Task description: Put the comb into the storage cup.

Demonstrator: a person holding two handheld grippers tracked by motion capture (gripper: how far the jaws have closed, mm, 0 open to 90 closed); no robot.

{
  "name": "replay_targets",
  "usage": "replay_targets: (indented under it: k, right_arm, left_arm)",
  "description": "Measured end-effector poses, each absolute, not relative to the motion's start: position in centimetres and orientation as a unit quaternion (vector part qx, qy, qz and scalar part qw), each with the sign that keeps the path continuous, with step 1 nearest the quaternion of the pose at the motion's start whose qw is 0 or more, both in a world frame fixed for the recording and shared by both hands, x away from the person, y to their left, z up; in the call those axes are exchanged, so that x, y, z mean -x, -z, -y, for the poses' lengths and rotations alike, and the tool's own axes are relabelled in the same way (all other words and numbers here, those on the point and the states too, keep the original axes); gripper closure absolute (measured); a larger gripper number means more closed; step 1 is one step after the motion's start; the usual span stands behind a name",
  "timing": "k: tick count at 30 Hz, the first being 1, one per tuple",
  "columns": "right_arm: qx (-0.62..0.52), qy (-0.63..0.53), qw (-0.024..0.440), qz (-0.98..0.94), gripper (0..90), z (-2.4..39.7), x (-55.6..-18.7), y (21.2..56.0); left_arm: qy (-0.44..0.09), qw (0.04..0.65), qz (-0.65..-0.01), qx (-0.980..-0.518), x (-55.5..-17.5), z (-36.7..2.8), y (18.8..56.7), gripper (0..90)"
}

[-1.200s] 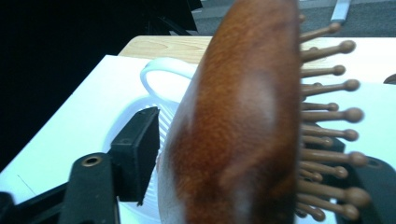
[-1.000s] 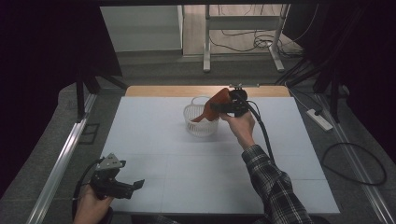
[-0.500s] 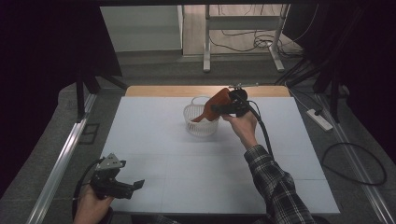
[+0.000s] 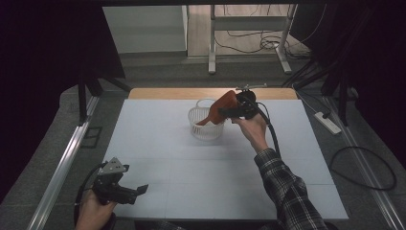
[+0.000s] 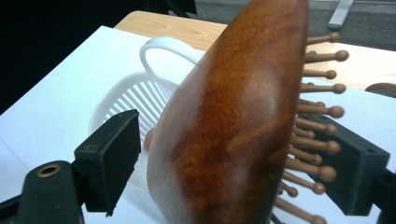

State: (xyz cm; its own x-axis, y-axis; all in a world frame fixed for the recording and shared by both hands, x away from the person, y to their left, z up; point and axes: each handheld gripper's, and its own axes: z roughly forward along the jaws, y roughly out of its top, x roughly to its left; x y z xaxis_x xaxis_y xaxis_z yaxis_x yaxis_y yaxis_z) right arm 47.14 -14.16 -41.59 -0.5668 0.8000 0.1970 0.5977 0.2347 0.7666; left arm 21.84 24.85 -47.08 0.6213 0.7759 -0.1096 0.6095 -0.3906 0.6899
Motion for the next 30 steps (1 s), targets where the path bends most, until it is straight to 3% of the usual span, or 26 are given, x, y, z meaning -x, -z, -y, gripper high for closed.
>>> replay_targets:
  k: [14, 30]
  right_arm:
    - [-0.426, -0.409, 0.113, -0.799, 8.5, 14.4, -46.8, 41.3]
    - [-0.398, -0.389, 0.149, -0.817, 0.0, 14.5, -45.7, 41.2]
  left_arm:
    - [-0.116, 0.358, -0.419, -0.826, -21.8, -24.8, 47.1, 0.2]
    - [-0.116, 0.358, -0.419, -0.826, -21.8, -24.8, 47.1, 0.2]
